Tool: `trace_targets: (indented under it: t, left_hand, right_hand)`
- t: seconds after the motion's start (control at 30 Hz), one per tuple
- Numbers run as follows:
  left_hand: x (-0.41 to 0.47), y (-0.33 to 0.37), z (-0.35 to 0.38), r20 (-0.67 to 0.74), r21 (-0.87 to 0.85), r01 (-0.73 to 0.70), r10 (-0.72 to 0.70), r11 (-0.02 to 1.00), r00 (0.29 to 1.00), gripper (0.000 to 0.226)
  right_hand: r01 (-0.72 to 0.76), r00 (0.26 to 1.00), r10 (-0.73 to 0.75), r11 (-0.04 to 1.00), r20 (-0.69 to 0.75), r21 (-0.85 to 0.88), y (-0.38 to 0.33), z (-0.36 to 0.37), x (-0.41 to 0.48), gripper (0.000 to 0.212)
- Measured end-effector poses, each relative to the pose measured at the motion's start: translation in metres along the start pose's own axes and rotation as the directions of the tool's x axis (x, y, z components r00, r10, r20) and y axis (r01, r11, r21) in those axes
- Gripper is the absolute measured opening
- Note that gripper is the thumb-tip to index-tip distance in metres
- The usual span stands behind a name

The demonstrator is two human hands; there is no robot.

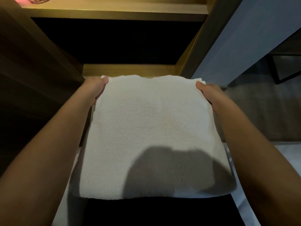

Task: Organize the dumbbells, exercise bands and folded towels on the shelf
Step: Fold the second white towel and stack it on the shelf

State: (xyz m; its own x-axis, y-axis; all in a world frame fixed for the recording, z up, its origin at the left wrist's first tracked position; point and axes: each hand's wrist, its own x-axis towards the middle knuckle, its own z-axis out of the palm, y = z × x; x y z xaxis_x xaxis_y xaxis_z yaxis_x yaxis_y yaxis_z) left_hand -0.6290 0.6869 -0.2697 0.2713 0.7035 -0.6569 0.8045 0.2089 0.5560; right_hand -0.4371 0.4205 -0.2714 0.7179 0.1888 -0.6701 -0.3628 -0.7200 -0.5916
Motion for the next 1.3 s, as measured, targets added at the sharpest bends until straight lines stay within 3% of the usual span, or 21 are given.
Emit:
trace_targets:
  t: [0.07,0.13,0.23,0.3,0.47,0.67,0.77,0.93,1.0,1.17,1.3]
  left_hand:
    - [-0.005,0.002,0.004,-0.089,0.117,-0.02,0.031,0.993,0.996,0.052]
    - [-0.006,-0.005,0.006,-0.143,0.196,-0.134,0.164,0.971,0.976,0.051]
    - [-0.008,-0.014,0.002,-0.18,0.181,-0.26,0.292,0.949,0.939,0.048]
    - [-0.016,-0.016,-0.001,-0.177,0.128,-0.261,0.281,0.957,0.943,0.054]
    - [-0.035,-0.043,0.003,-0.051,0.216,-0.041,0.053,0.976,0.997,0.068]
    - [-0.052,-0.053,-0.008,-0.193,0.195,-0.291,0.327,0.937,0.925,0.045]
    - [-0.059,-0.052,-0.015,-0.181,0.174,-0.325,0.354,0.93,0.918,0.043]
    - [-0.075,-0.075,-0.008,-0.13,0.094,-0.072,0.084,0.993,0.988,0.048]
    - [-0.091,-0.09,-0.005,-0.074,0.176,-0.041,0.054,0.984,0.996,0.058]
    - [-0.12,-0.092,-0.024,-0.159,0.184,-0.24,0.269,0.953,0.95,0.039]
    - [-0.12,-0.094,-0.026,-0.163,0.184,-0.288,0.318,0.94,0.934,0.033]
  right_hand:
    - [0.026,0.999,-0.03,0.996,-0.044,-0.086,0.001,0.005,-0.002,0.053]
    - [0.093,0.987,-0.107,0.989,-0.122,-0.118,0.002,0.01,-0.004,0.054]
    - [0.164,0.966,-0.173,0.985,-0.192,-0.061,0.004,0.011,-0.011,0.052]
    - [0.147,0.975,-0.15,0.989,-0.165,-0.03,0.011,0.008,-0.019,0.056]
    - [0.037,0.999,-0.039,0.998,-0.03,-0.057,0.037,0.007,-0.047,0.061]
    - [0.145,0.976,-0.146,0.989,-0.16,-0.019,0.038,0.0,-0.059,0.051]
    - [0.149,0.982,-0.152,0.988,-0.111,-0.041,0.038,-0.006,-0.063,0.051]
    - [-0.014,0.997,0.022,0.994,0.078,-0.108,0.062,-0.017,-0.086,0.066]
    - [0.006,0.998,0.001,0.994,0.067,-0.106,0.07,-0.011,-0.094,0.067]
    - [0.216,0.959,-0.241,0.962,-0.148,-0.166,0.069,-0.012,-0.107,0.056]
    - [0.211,0.966,-0.233,0.96,-0.111,-0.185,0.072,-0.017,-0.106,0.051]
